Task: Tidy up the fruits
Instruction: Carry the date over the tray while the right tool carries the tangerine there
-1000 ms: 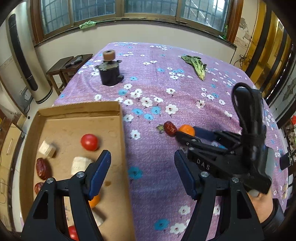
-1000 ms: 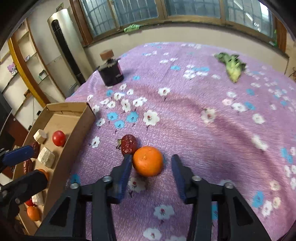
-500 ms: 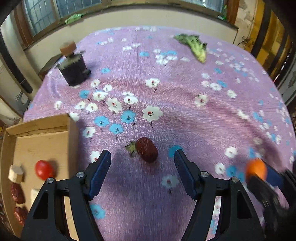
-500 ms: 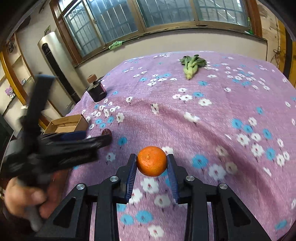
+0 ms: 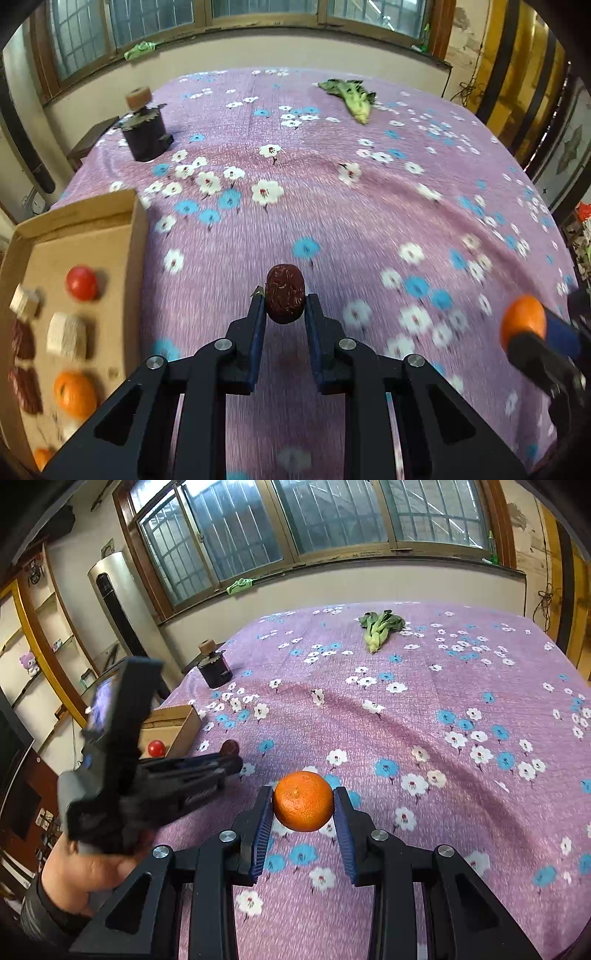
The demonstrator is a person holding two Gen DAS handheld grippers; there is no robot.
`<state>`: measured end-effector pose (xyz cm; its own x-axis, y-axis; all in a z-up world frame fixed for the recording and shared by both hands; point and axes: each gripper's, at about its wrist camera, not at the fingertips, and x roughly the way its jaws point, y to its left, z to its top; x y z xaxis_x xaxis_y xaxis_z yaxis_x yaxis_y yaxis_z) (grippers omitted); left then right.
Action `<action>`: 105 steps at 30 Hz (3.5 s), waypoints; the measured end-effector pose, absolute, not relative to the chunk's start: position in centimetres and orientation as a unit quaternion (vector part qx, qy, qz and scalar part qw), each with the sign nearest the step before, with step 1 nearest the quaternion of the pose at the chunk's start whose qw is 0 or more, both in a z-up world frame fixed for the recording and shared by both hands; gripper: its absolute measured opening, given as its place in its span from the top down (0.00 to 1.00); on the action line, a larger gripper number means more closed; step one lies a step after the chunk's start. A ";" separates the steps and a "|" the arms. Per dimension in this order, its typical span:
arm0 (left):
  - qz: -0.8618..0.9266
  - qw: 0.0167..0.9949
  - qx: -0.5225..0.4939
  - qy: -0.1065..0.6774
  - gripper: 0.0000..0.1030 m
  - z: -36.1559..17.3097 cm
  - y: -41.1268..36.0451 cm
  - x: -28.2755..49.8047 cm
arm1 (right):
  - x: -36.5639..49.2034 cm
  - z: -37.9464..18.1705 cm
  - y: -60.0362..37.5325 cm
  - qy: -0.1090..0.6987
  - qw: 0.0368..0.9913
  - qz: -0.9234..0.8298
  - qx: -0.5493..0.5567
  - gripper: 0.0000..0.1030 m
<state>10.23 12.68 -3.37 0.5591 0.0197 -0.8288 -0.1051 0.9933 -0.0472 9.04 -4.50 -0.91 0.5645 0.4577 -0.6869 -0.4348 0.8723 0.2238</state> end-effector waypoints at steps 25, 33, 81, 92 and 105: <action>0.053 0.909 -0.061 0.409 0.82 -0.5 15.0 -0.5 | 2.3 2.0 -0.4 0.372 0.877 0.305 -0.009 0.68; 0.061 0.912 -0.061 0.400 0.82 0.1 15.8 -1.5 | 1.2 2.6 0.9 0.368 0.872 0.322 -0.016 0.68; 0.132 0.896 -0.132 0.402 0.82 -1.5 26.8 -6.4 | 1.3 -0.1 10.2 0.403 0.830 0.381 -0.054 0.68; 0.153 0.882 -0.187 0.405 0.82 -2.6 32.7 -8.1 | 3.1 -1.9 15.8 0.419 0.809 0.406 -0.067 0.68; 0.153 0.869 -0.176 0.436 0.82 -4.4 32.8 -6.8 | 2.0 -4.2 24.5 0.429 0.771 0.453 -0.125 0.68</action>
<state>-6.75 32.82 -4.44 0.5724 0.1120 -0.8123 -0.4191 0.8914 -0.1724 2.05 24.49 -4.21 0.2203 0.5920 -0.7753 -0.8064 0.5577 0.1967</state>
